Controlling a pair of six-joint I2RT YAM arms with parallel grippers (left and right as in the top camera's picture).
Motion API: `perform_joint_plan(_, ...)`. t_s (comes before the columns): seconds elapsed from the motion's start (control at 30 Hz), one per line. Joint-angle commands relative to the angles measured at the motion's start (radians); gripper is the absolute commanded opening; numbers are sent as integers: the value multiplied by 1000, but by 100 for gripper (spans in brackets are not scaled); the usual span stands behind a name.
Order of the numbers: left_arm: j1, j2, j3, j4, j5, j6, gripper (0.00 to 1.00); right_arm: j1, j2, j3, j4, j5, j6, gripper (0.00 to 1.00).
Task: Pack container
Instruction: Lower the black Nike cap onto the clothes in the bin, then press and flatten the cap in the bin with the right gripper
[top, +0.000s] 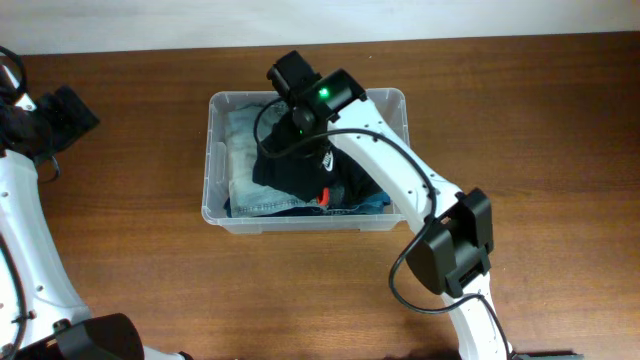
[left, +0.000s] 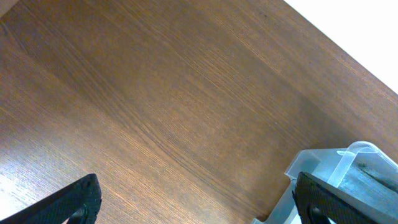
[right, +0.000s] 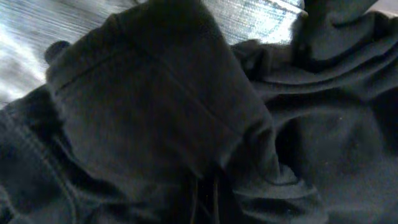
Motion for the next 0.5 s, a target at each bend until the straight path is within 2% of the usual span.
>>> perform_joint_plan(0.0,3,11,-5,-1,-6,-6,99,-6,39,-79,-20,-2,34,4)
perform_joint_plan(0.2,3,11,-5,0,-6,-6,99,-3,-2,-59,-32,2,33,4)
perform_joint_plan(0.47,3,11,-5,-1,-6,-6,100,-3,-155,91,-124,23,33,5)
